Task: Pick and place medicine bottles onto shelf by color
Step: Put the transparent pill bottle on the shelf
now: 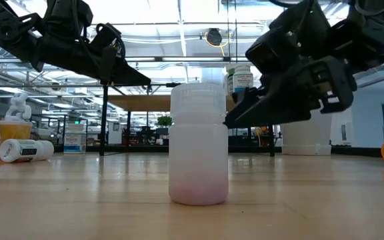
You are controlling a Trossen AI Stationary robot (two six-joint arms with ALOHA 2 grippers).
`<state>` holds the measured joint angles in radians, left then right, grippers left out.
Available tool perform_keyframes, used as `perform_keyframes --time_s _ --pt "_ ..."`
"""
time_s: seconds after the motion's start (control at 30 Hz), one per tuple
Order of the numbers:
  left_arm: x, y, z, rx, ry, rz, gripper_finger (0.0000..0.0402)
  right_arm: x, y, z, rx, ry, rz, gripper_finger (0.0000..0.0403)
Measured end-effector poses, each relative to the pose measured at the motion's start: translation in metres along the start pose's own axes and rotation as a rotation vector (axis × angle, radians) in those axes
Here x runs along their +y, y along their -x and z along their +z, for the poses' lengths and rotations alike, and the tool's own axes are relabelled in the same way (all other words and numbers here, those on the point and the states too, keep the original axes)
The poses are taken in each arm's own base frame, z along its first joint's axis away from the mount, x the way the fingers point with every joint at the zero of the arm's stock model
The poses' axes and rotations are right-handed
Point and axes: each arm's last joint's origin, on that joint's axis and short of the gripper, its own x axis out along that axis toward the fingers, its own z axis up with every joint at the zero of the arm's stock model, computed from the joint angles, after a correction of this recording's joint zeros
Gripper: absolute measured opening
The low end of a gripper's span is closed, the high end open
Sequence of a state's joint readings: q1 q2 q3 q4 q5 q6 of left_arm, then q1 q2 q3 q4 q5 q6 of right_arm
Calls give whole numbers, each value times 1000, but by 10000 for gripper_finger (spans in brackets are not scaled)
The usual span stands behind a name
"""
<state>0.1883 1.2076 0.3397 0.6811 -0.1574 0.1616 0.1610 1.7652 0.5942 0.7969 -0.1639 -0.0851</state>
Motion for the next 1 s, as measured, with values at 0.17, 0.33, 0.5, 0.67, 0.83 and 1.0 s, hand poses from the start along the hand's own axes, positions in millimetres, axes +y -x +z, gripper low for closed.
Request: perform_keyframes --time_s 0.17,0.33,0.5,0.67,0.83,1.0 --pt "0 0 0 -1 4 0 175 -1 -10 -1 -2 22 23 219" --pt "0 0 0 -2 6 1 175 1 -19 0 -24 71 45 219" --pt "0 0 0 -1 7 0 175 3 -26 -3 -32 78 116 219" --pt "0 0 0 -1 15 -2 175 4 -37 -7 -30 87 217 219" --pt "-1 0 0 5 16 -5 175 8 -54 -8 -37 132 296 219" --pt "-1 0 0 5 16 -6 175 14 -73 -6 -57 155 400 219"
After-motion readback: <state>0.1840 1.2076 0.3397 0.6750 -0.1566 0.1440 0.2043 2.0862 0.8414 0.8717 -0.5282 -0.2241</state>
